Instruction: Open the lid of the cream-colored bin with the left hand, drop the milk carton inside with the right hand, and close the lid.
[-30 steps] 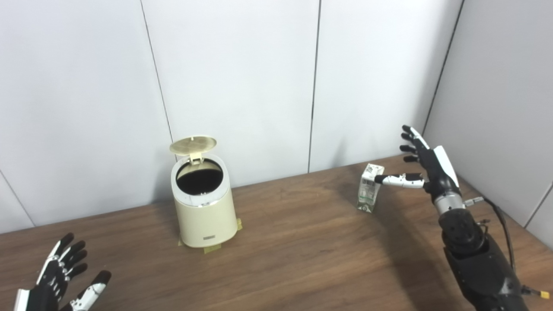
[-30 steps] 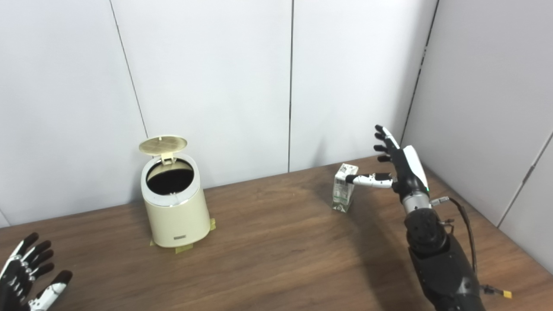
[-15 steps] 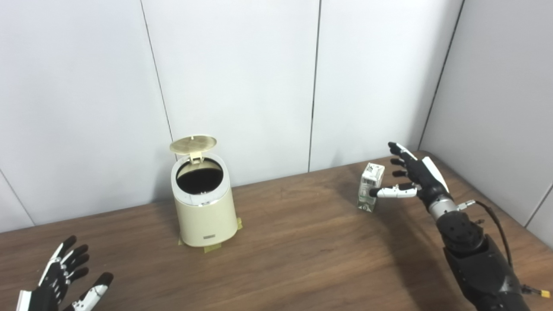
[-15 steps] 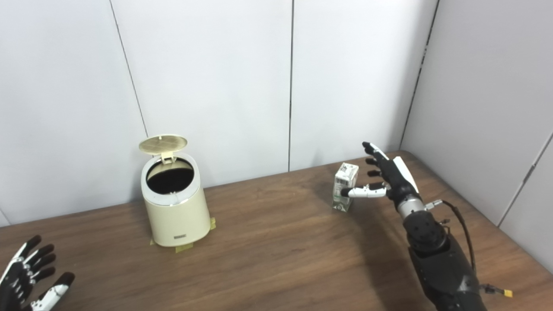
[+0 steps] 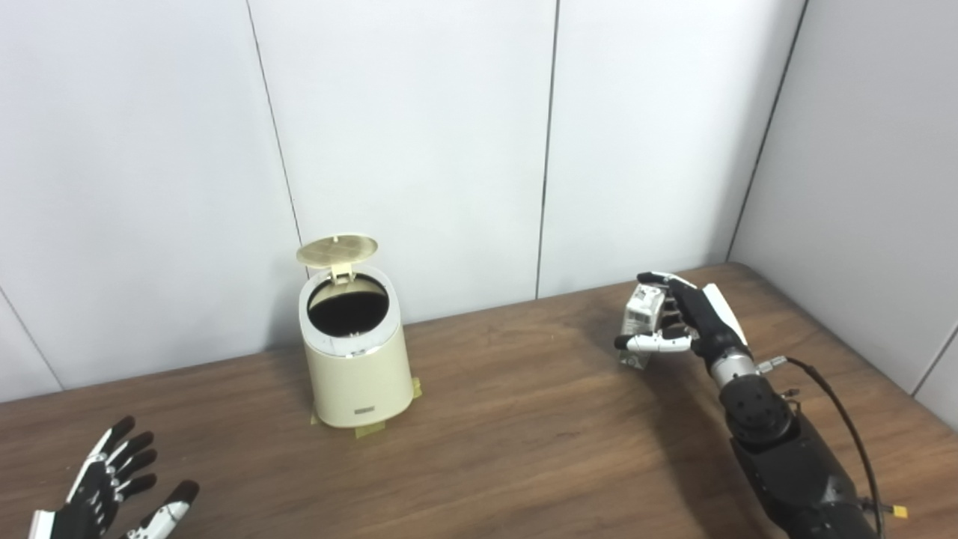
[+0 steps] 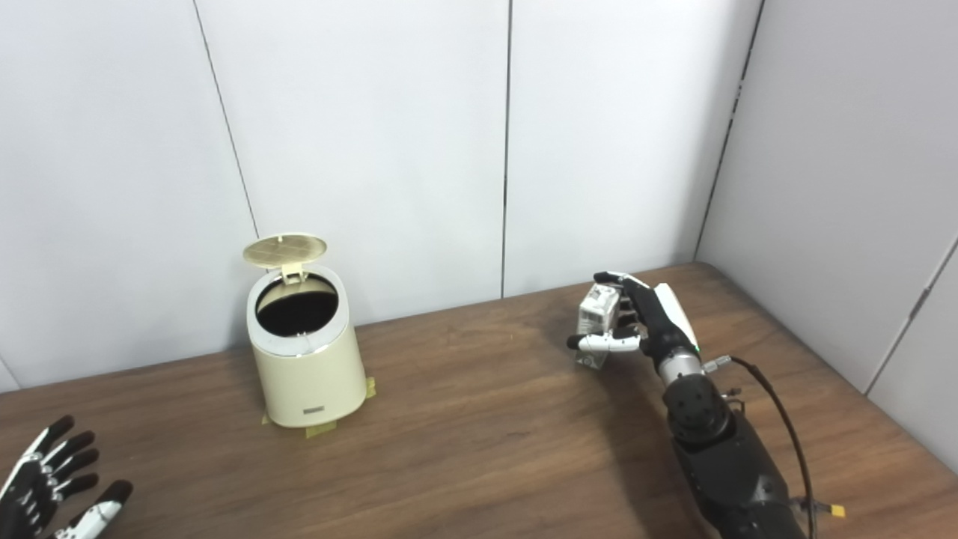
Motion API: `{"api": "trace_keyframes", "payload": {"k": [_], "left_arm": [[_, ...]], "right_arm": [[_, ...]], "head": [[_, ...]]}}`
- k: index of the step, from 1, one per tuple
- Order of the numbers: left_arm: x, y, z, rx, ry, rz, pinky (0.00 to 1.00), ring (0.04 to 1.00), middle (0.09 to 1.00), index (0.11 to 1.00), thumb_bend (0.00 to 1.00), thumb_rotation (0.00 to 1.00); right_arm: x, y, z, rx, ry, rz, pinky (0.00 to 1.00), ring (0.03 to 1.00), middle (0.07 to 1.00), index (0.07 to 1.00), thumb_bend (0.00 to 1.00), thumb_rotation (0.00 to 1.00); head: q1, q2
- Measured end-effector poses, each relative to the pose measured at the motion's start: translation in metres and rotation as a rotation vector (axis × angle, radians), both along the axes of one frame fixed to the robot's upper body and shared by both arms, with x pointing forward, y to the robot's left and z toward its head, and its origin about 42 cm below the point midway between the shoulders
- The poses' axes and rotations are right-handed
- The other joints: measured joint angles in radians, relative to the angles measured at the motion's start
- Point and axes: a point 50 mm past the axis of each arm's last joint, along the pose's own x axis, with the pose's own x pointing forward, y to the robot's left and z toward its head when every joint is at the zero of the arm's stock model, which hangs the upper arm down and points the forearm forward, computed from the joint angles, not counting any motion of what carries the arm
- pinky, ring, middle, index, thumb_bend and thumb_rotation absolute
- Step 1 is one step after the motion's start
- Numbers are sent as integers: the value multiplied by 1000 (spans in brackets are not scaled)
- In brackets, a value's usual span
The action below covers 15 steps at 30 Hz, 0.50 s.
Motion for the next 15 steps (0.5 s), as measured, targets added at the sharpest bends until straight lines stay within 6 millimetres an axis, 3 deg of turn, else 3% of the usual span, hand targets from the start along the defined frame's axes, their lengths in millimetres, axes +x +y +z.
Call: {"api": "trace_keyframes", "payload": {"k": [4, 7, 9, 15], "left_arm": [[0, 0, 0, 3, 4, -12, 780, 831, 857, 926, 647, 221], [-1, 0, 0, 5, 7, -16, 774, 830, 858, 928, 638, 217], [-1, -1, 0, 8, 8, -17, 769, 825, 854, 925, 632, 201], [-2, 0, 0, 29, 10, -13, 787, 831, 856, 928, 615, 190]], "right_arm": [[3, 0, -5, -30, -22, -38, 445, 513, 584, 626, 865, 160], [4, 2, -10, -36, -36, -74, 323, 404, 477, 535, 845, 147], [5, 5, -12, -44, -62, -91, 212, 285, 366, 490, 592, 138], [5, 13, -18, -48, -108, -153, 153, 218, 302, 474, 521, 122]], "head": [[0, 3], [0, 5], [0, 6], [-2, 9]]}}
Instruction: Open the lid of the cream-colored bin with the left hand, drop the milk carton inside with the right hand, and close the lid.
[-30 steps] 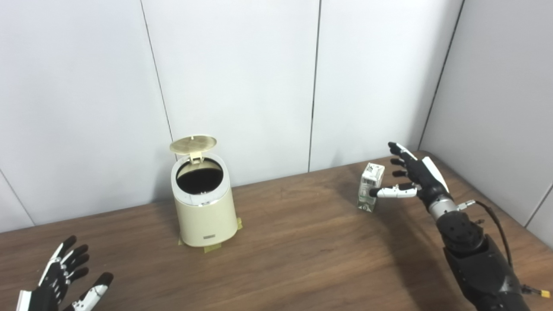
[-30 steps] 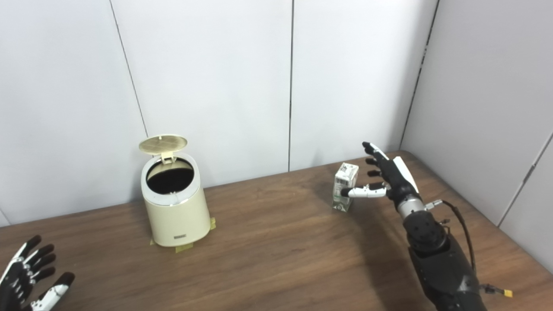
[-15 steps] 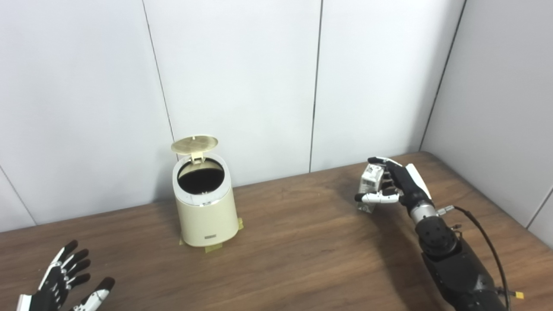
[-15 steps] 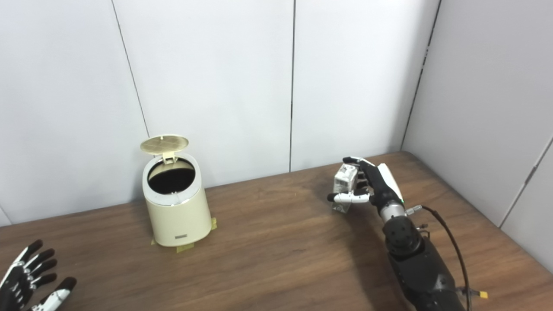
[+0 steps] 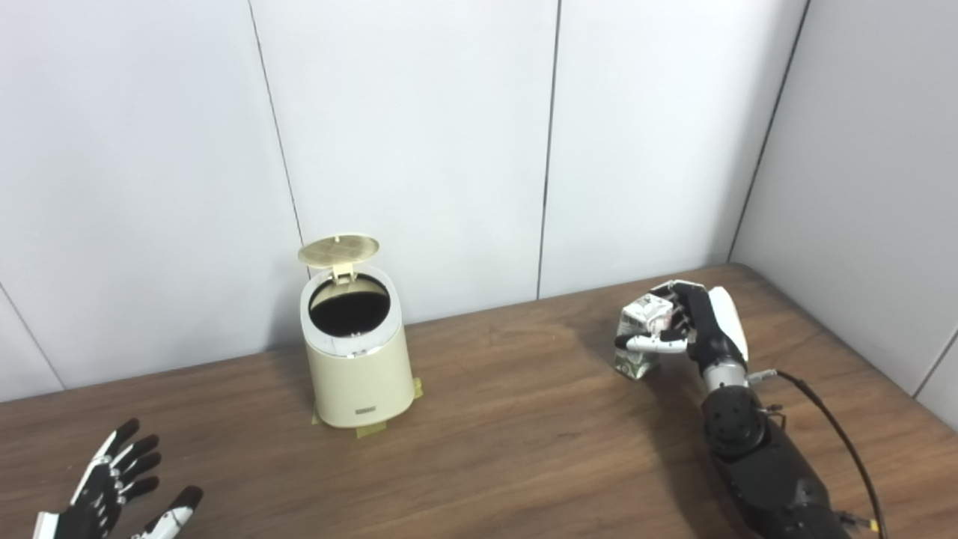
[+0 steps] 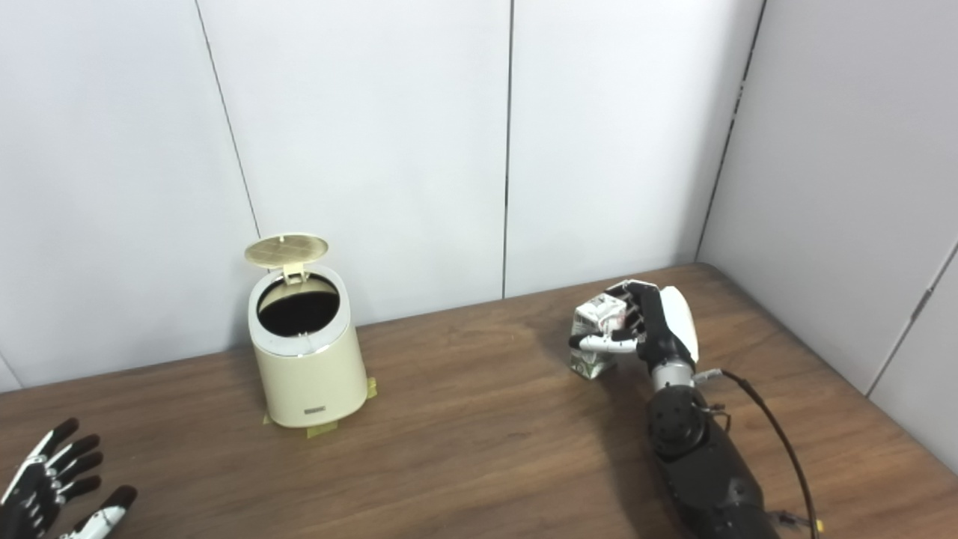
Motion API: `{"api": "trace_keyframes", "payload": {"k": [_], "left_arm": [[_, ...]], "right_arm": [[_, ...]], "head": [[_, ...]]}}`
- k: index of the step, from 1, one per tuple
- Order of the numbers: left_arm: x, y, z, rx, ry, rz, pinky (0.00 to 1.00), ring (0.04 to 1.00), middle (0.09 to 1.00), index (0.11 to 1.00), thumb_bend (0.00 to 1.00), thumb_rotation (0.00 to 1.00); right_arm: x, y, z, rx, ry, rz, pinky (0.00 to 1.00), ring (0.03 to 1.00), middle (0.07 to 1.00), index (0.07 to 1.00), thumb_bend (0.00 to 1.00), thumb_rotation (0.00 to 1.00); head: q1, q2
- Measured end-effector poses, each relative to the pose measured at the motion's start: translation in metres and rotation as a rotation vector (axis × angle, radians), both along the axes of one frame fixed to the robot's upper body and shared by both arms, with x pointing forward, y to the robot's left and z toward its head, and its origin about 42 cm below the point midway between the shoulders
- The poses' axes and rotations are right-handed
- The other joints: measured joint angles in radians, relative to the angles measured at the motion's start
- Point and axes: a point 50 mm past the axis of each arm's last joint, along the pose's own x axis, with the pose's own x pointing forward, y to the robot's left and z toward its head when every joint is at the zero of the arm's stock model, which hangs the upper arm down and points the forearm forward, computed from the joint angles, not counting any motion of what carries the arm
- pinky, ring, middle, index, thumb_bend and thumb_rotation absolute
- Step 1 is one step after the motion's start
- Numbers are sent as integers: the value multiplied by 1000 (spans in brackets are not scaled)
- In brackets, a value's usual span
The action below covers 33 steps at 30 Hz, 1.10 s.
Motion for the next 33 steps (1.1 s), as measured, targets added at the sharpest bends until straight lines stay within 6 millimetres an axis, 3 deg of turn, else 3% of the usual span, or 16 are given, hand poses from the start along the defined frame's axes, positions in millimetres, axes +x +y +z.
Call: {"api": "trace_keyframes", "payload": {"k": [10, 17, 22, 26, 28, 33], "left_arm": [[-1, 0, 0, 10, 14, 1, 754, 817, 854, 924, 584, 118], [-1, -1, 0, 9, 13, 0, 728, 808, 849, 918, 588, 89], [-1, -1, 0, 10, 14, -3, 734, 805, 845, 911, 587, 87], [-1, -3, 0, 11, 13, -8, 711, 812, 858, 921, 583, 9], [-1, -5, 0, 9, 12, -11, 698, 811, 861, 923, 587, 1], [0, -10, -1, 5, 6, -18, 716, 822, 867, 922, 605, 0]], "right_arm": [[-1, 2, 0, -32, -32, -8, 148, 212, 300, 476, 520, 119], [-1, 11, 0, -43, -32, 27, 191, 256, 347, 478, 520, 122], [1, 30, 26, -61, -86, 140, 206, 270, 350, 477, 522, 125], [7, 54, 57, -131, -131, 246, 222, 281, 351, 477, 521, 124], [11, 69, 71, -166, -142, 309, 246, 302, 404, 500, 527, 26], [24, 99, 99, -219, -166, 402, 262, 313, 433, 497, 530, 5]], "head": [[6, 5], [15, 8], [29, 6], [51, 5], [72, 3], [145, -3]]}}
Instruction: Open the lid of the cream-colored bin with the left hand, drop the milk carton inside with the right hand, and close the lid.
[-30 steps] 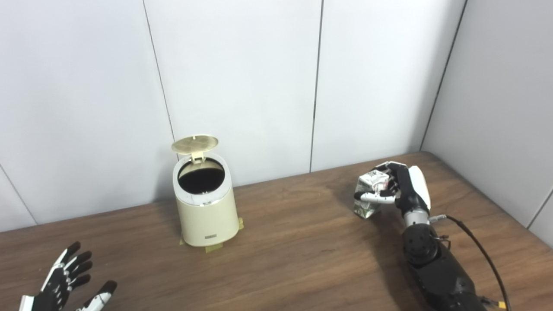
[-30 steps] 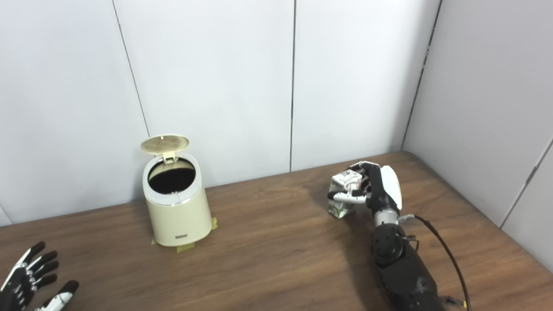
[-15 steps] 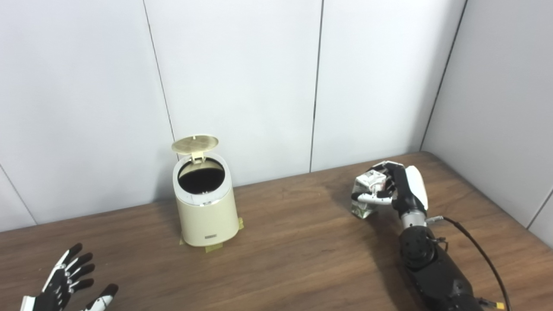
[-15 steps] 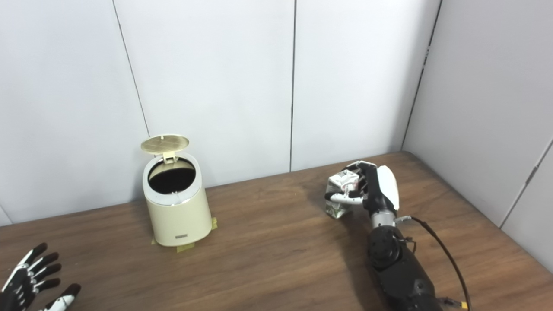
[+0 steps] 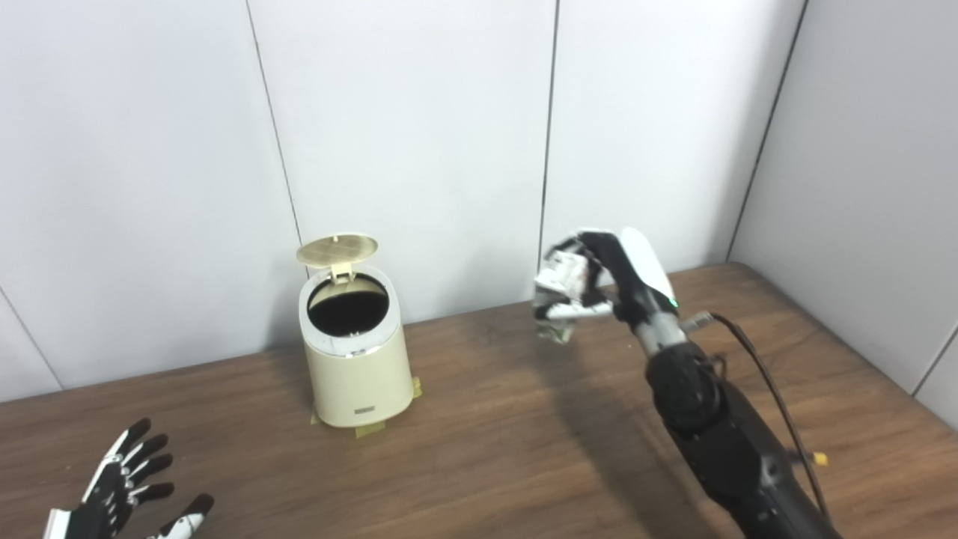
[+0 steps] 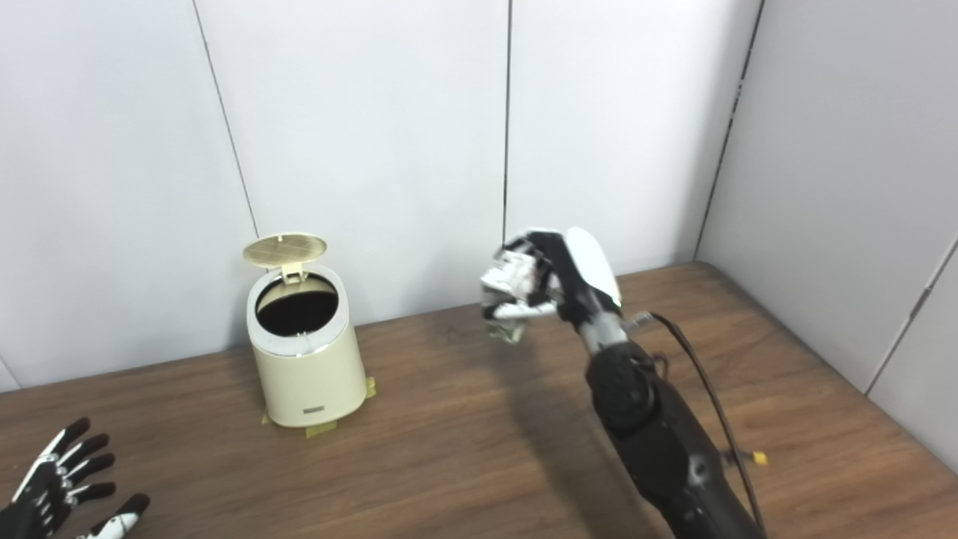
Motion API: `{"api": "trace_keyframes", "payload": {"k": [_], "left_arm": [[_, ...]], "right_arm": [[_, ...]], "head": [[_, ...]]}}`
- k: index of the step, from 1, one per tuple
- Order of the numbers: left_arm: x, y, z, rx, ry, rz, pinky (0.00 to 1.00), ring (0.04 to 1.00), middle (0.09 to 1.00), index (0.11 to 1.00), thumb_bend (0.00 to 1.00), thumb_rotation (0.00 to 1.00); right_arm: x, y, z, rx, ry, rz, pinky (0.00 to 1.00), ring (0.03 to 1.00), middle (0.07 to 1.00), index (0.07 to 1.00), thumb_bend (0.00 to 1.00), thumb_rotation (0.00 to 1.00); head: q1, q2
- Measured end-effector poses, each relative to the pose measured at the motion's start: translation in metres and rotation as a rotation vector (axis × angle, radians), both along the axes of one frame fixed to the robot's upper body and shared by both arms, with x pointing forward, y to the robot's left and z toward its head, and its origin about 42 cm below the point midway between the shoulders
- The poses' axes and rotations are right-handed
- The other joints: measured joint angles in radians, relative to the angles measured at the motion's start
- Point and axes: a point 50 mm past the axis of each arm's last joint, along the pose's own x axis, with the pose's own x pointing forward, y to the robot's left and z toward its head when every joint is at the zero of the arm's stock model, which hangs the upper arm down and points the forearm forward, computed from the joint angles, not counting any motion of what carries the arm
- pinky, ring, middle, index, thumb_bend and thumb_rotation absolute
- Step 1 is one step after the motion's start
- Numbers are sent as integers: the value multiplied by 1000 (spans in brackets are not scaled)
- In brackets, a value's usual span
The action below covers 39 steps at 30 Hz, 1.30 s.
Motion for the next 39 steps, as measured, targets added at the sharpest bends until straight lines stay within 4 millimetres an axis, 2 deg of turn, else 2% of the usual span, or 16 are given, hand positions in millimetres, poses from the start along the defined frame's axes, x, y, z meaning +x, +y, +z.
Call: {"api": "trace_keyframes", "payload": {"k": [4, 7, 8, 11, 16, 18, 19, 20, 21, 27, 33, 39], "left_arm": [[0, -4, 0, -8, -1, -5, 738, 829, 868, 922, 620, 8], [1, -11, 0, -19, -4, -9, 749, 819, 861, 918, 633, 48], [2, -13, 0, -19, -5, -9, 753, 815, 857, 916, 641, 69], [2, -16, 0, -11, -11, 1, 752, 816, 854, 915, 667, 137], [4, -20, 0, -12, -16, 1, 754, 815, 854, 918, 683, 179], [5, -22, 0, -13, -20, -1, 726, 814, 855, 918, 687, 191], [5, -23, 0, -14, -22, -1, 732, 815, 856, 918, 692, 203], [5, -24, 0, -14, -23, -2, 735, 815, 855, 917, 698, 212], [6, -25, 0, -13, -26, -4, 741, 814, 855, 917, 701, 216], [8, -31, 0, -15, -38, 7, 778, 812, 851, 912, 694, 206], [10, -40, 1, 2, -44, -2, 784, 801, 845, 907, 697, 211], [10, -41, 1, -4, -46, 0, 800, 815, 850, 909, 691, 200]], "right_arm": [[11, 22, 17, -11, -27, 62, 226, 282, 420, 503, 528, 5], [16, 36, 23, -11, -33, 97, 213, 270, 416, 502, 528, 5], [17, 40, 24, -5, -32, 104, 220, 277, 422, 497, 529, 6], [17, 57, 22, 27, -27, 132, 212, 272, 416, 495, 529, 4], [15, 95, 20, 98, -35, 192, 203, 259, 408, 500, 527, 2], [15, 108, 20, 117, -43, 204, 250, 263, 408, 497, 527, 2], [16, 114, 21, 129, -47, 207, 254, 285, 414, 496, 528, 2], [17, 118, 22, 139, -51, 210, 282, 347, 431, 494, 529, 1], [20, 122, 23, 148, -53, 211, 279, 353, 437, 493, 530, 1], [30, 140, 32, 197, -69, 211, 158, 220, 397, 499, 525, 0], [36, 161, 37, 257, -69, 230, 174, 239, 397, 502, 525, 0], [39, 164, 37, 264, -84, 226, 177, 243, 396, 499, 525, 0]], "head": [[34, -3], [61, -3], [89, -3], [112, -5], [134, -6], [161, -9], [166, -9], [178, -9], [183, -9], [197, -12], [212, -11], [223, -6]]}}
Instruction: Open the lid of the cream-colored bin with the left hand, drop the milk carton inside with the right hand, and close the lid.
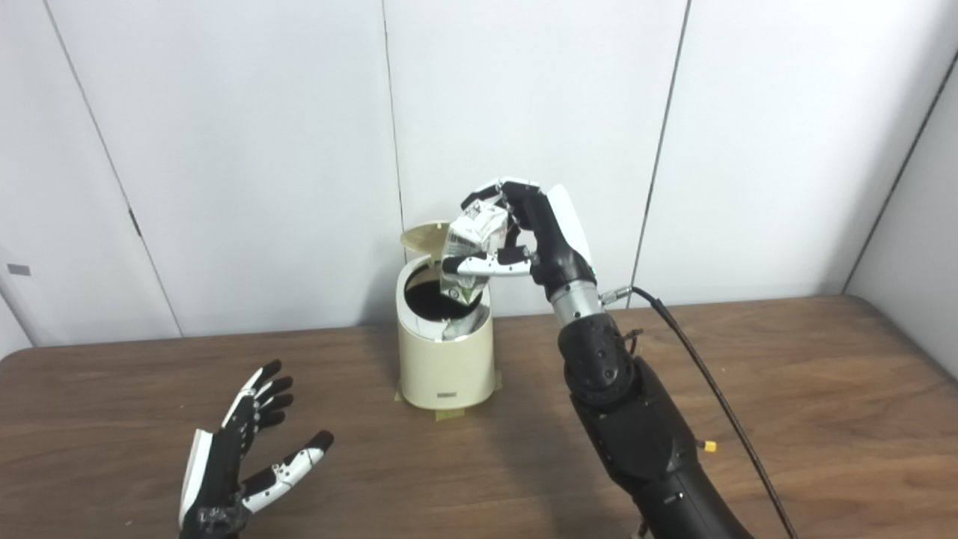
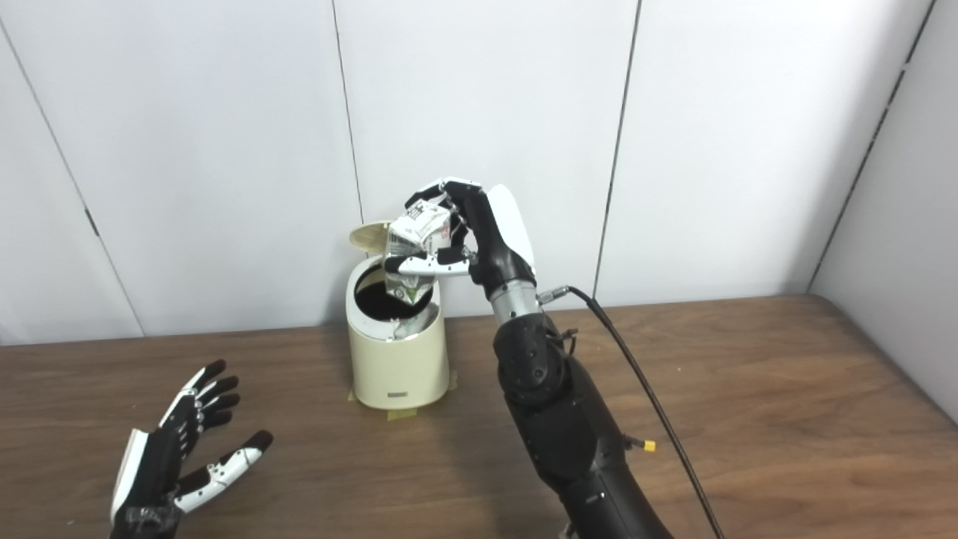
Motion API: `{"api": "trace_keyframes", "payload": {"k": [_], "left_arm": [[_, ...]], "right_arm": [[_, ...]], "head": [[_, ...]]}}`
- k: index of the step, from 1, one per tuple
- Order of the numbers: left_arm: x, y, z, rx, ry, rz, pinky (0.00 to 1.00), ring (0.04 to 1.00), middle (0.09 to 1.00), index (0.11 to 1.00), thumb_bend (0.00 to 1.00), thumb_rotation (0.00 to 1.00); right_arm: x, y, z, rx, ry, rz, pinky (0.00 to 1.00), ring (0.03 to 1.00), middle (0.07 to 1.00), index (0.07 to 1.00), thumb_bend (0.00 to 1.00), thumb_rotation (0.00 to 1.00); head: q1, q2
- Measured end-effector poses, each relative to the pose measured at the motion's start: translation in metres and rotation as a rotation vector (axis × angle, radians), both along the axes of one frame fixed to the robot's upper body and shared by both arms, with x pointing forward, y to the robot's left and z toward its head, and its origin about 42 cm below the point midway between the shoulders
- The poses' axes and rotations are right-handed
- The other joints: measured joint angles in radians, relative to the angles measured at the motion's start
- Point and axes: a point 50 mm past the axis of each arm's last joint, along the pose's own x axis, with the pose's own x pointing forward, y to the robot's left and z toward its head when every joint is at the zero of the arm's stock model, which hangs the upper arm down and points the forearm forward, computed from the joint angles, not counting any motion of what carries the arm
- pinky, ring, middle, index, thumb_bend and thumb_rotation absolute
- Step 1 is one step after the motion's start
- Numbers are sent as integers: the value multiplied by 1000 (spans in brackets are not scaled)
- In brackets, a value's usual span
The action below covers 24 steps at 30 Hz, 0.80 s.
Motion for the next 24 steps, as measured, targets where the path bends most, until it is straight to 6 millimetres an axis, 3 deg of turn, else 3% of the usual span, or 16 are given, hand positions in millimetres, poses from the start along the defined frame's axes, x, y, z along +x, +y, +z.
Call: {"api": "trace_keyframes", "payload": {"k": [9, 24], "left_arm": [[0, -3, 0, -8, -2, -4, 794, 818, 850, 905, 709, 227], [-3, -12, 1, -28, -6, -10, 778, 813, 850, 903, 703, 215]], "right_arm": [[4, 8, -8, -58, -22, 30, 233, 293, 418, 507, 526, 0], [26, 16, -2, -204, -163, 99, 208, 265, 405, 508, 525, 0]], "head": [[15, 6], [40, 17]]}}
